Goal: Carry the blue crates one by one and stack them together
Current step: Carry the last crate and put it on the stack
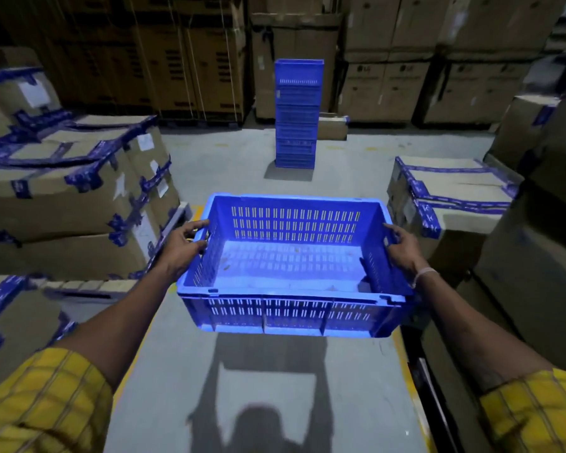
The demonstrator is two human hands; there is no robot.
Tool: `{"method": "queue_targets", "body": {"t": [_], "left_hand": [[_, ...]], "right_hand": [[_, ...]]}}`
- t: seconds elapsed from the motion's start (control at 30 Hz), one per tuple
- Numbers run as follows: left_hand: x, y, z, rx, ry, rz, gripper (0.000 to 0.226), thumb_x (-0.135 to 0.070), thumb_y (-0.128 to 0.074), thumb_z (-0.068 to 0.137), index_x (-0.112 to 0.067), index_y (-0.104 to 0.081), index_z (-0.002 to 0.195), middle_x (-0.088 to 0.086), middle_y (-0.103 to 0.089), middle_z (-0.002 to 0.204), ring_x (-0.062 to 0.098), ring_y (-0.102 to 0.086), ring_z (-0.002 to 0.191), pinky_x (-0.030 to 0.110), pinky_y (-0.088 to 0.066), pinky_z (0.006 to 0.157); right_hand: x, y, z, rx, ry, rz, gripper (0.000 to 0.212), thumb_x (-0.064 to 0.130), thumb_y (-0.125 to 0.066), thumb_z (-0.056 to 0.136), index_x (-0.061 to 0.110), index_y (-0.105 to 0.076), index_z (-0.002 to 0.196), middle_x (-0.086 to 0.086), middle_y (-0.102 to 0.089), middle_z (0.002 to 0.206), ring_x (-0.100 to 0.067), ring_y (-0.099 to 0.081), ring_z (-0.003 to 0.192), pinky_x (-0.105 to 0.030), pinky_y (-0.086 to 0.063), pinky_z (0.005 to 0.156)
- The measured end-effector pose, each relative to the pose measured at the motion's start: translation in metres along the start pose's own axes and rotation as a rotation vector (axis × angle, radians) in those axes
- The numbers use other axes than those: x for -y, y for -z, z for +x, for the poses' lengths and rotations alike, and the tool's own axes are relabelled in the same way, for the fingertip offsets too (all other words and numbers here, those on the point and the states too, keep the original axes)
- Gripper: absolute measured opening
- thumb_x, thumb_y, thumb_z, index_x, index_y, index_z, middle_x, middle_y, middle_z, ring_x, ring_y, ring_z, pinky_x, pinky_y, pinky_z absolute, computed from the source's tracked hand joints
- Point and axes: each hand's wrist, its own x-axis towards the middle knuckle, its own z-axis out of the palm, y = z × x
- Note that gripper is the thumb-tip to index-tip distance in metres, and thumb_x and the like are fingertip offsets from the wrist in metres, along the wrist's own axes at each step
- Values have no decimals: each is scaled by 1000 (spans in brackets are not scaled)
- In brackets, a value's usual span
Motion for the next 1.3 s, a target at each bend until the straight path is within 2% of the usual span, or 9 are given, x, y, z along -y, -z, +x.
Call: {"method": "queue_targets", "body": {"t": [0.1, 0.23, 0.43, 0.57, 0.73, 0.93, 1.07, 1.2, 1.3], "left_hand": [[-1, -13, 69, -3, 3, -9, 66, 12, -65, 83, -51, -73, 103, 19, -60, 118, 26, -59, 91, 27, -56, 63], [-1, -30, 170, -11, -2, -4, 56, 13, -64, 85, -34, -71, 115, 25, -58, 120, 28, -57, 90, 21, -56, 58], [11, -52, 343, -42, -9, -25, 55, 18, -62, 82, -16, -66, 126, 22, -59, 106, 25, -55, 77, 17, -53, 55], [10, -60, 458, -50, -9, -26, 56, 20, -62, 81, -10, -65, 129, 19, -61, 103, 18, -58, 67, 17, -53, 55], [-21, -70, 589, -20, -25, -13, 58, 25, -59, 79, -2, -63, 130, 16, -61, 96, 0, -58, 48, 16, -52, 51], [-30, -94, 739, 4, -18, 20, 57, 22, -61, 80, -6, -66, 128, 14, -62, 91, 5, -57, 48, 19, -53, 52], [-33, -130, 842, 14, -19, 54, 55, 18, -62, 83, -19, -65, 123, 14, -64, 88, 4, -58, 47, 19, -54, 54], [-42, -169, 943, 7, -37, 102, 52, 17, -61, 85, -14, -64, 127, 10, -64, 85, 1, -57, 46, 17, -54, 54], [-59, -195, 1016, 12, -17, 117, 49, 15, -61, 87, -8, -64, 130, 13, -65, 95, 1, -59, 48, 18, -55, 55]], "right_hand": [[35, 3, 55, -3, 11, -25, 60, -7, -51, 85, 18, -55, 139, -14, -67, 114, -7, -55, 64, -6, -43, 44], [72, -11, 140, 1, 3, -51, 56, -8, -46, 89, 21, -53, 136, -15, -64, 100, -14, -51, 56, -13, -38, 36], [98, -69, 314, -60, -1, -68, 61, 7, -49, 75, 20, -60, 133, -17, -69, 98, -25, -58, 60, -36, -52, 58], [98, -103, 440, -88, 27, -164, 73, 18, -44, 61, 34, -59, 130, -17, -73, 95, -39, -70, 73, -54, -60, 69], [148, -130, 531, -116, -18, -147, 69, 12, -45, 67, 29, -59, 132, -16, -71, 104, -39, -69, 81, -51, -60, 72], [197, -153, 649, -139, -10, -166, 63, -2, -48, 78, 21, -58, 137, -19, -69, 113, -39, -68, 89, -42, -56, 77], [213, -165, 751, -157, 15, -237, 59, -6, -50, 84, 14, -56, 139, -19, -66, 123, -35, -67, 97, -26, -45, 74], [223, -171, 866, -148, 33, -268, 61, -3, -53, 83, 15, -55, 141, -18, -64, 128, -37, -64, 105, -37, -50, 88], [239, -168, 945, -134, 14, -269, 62, -2, -54, 83, 15, -54, 142, -19, -62, 132, -38, -60, 116, -40, -47, 97]]}}
